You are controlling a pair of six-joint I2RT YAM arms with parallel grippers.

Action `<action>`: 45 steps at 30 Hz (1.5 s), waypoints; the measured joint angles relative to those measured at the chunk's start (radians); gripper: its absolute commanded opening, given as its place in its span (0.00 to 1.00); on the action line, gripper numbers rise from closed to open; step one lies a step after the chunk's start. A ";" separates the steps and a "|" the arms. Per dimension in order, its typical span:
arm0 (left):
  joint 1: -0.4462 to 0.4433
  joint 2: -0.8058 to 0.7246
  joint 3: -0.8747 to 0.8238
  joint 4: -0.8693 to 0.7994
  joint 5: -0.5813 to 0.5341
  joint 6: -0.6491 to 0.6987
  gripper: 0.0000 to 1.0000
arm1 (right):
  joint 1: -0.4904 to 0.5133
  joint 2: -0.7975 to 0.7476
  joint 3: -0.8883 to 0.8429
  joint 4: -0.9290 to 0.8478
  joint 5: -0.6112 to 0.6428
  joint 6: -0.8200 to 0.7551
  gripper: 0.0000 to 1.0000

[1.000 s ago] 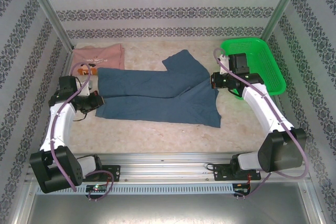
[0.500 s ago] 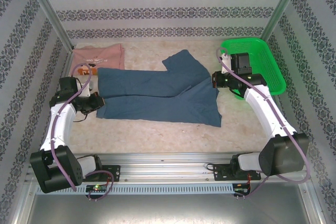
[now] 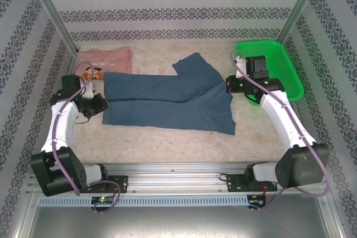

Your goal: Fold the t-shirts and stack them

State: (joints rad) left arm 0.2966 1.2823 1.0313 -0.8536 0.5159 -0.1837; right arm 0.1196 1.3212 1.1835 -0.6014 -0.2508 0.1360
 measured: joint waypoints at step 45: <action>-0.120 0.179 0.508 -0.313 -0.346 0.185 0.00 | -0.069 0.009 0.183 -0.007 -0.049 0.078 0.00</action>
State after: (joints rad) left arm 0.1768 1.4609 1.5391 -1.1664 0.1703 0.0010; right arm 0.0505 1.3304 1.3666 -0.6083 -0.2996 0.2142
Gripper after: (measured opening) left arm 0.051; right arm 0.064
